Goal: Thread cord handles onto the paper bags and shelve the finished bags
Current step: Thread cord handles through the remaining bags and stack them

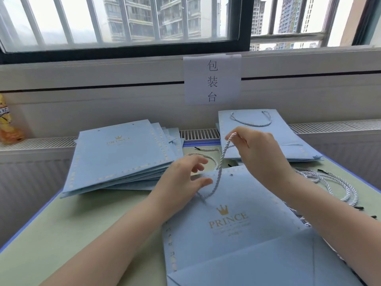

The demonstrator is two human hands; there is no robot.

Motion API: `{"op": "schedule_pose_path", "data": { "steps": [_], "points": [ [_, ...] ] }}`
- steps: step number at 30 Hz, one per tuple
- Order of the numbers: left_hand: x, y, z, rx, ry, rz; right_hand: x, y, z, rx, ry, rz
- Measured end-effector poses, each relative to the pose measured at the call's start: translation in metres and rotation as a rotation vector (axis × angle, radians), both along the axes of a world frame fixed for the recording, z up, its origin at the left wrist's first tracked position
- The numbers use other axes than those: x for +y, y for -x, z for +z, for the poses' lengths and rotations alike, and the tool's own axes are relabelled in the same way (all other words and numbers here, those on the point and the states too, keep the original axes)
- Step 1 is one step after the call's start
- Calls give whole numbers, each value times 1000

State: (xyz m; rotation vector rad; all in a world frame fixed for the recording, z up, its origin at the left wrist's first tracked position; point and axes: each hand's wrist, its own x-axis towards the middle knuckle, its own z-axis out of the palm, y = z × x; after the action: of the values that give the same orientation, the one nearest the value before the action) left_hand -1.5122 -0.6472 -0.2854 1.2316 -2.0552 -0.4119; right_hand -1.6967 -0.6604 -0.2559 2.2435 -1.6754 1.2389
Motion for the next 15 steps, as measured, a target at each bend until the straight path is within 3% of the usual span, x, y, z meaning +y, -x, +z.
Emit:
{"op": "schedule_pose_path", "data": {
  "steps": [5, 11, 15],
  "points": [
    [0, 7, -8, -197, -71, 63, -4, -2, -2, -196, -94, 111],
    [3, 5, 2, -110, -7, 192, -3, -5, 10, -826, -356, 333],
    [6, 0, 10, -51, 30, 283, -3, -1, 11, -735, -260, 367]
  ]
}}
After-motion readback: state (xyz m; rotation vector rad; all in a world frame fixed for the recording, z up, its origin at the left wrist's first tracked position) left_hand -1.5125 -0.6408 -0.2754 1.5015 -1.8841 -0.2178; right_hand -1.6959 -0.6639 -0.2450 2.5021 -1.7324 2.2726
